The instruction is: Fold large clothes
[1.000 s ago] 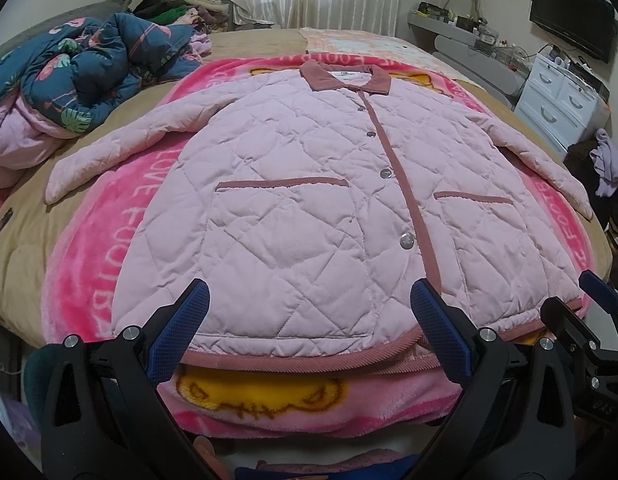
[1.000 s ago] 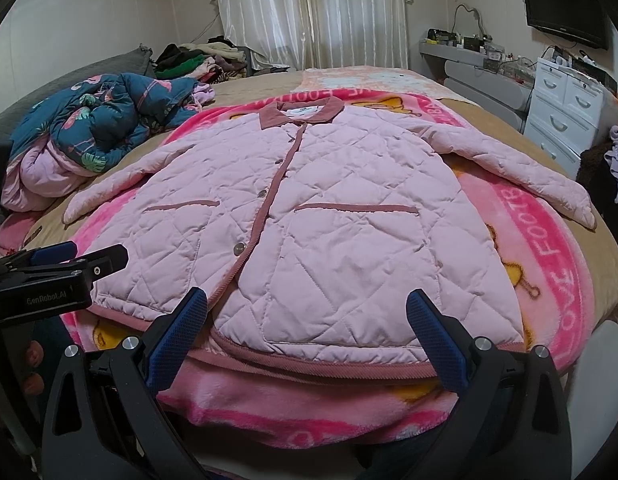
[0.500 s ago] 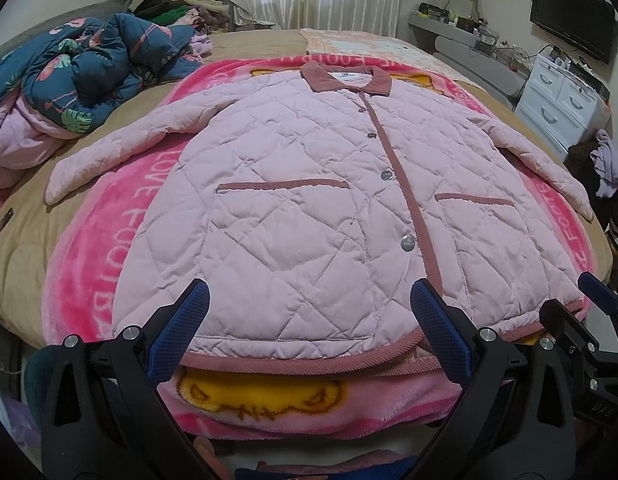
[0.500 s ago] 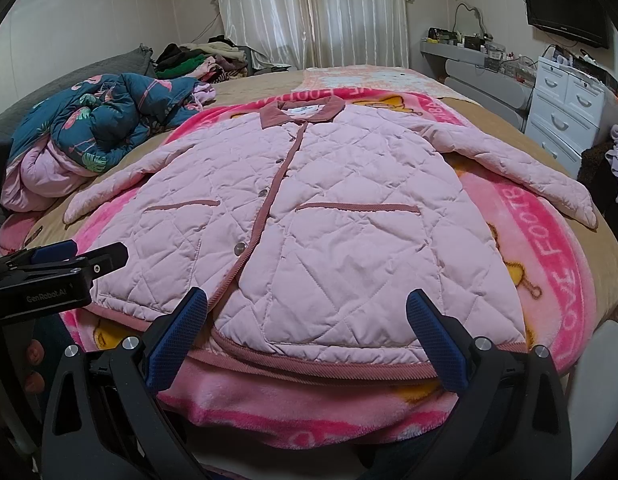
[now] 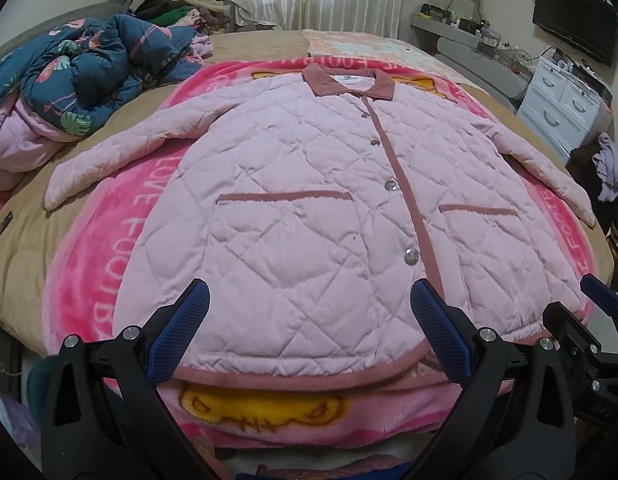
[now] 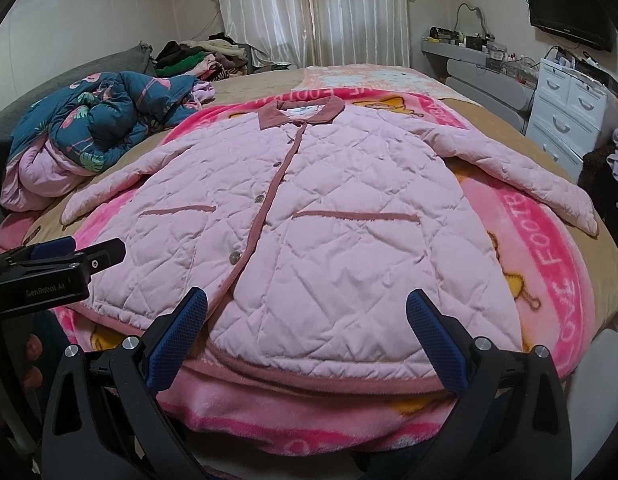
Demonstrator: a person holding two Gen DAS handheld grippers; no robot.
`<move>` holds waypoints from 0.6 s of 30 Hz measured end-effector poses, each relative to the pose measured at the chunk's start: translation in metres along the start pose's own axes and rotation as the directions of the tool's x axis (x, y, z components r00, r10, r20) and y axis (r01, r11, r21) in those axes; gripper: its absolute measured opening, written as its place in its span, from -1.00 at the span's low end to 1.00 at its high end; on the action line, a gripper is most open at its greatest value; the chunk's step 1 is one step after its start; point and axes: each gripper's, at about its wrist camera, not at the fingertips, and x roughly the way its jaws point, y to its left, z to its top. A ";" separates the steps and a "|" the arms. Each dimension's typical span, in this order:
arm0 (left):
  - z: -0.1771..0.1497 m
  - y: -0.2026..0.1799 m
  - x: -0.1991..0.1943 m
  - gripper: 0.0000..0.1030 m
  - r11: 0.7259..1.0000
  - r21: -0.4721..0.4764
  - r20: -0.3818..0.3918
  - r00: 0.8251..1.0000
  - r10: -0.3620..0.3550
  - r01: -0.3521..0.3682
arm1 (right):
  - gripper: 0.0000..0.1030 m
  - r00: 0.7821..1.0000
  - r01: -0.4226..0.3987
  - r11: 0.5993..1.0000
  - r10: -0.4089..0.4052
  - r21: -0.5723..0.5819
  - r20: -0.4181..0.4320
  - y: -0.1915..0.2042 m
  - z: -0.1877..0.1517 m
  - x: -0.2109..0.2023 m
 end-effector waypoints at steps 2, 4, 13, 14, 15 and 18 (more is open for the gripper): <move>0.008 0.000 0.005 0.83 1.000 0.001 -0.001 1.000 -0.003 0.003 | 0.92 1.000 0.001 1.000 -0.001 -0.001 -0.004 -0.003 0.006 0.006; 0.015 0.001 0.008 0.83 1.000 -0.006 -0.004 1.000 -0.002 0.002 | 0.92 1.000 0.008 1.000 -0.008 0.003 -0.006 -0.005 0.013 0.010; 0.062 0.003 0.023 0.83 0.999 -0.044 0.009 1.000 -0.022 0.022 | 0.92 1.000 0.009 1.000 -0.009 0.012 0.007 -0.027 0.059 0.027; 0.066 0.003 0.024 0.83 0.999 -0.046 0.009 1.000 -0.020 0.021 | 0.92 1.000 0.016 1.000 -0.016 0.009 0.011 -0.028 0.063 0.029; 0.071 0.002 0.026 0.83 0.999 -0.049 0.009 1.000 -0.021 0.022 | 0.92 1.000 0.018 1.000 -0.018 0.006 0.012 -0.029 0.068 0.031; 0.085 -0.001 0.030 0.83 0.999 -0.050 0.013 1.000 -0.015 0.015 | 0.92 1.000 0.010 1.000 -0.010 0.014 0.016 -0.035 0.084 0.037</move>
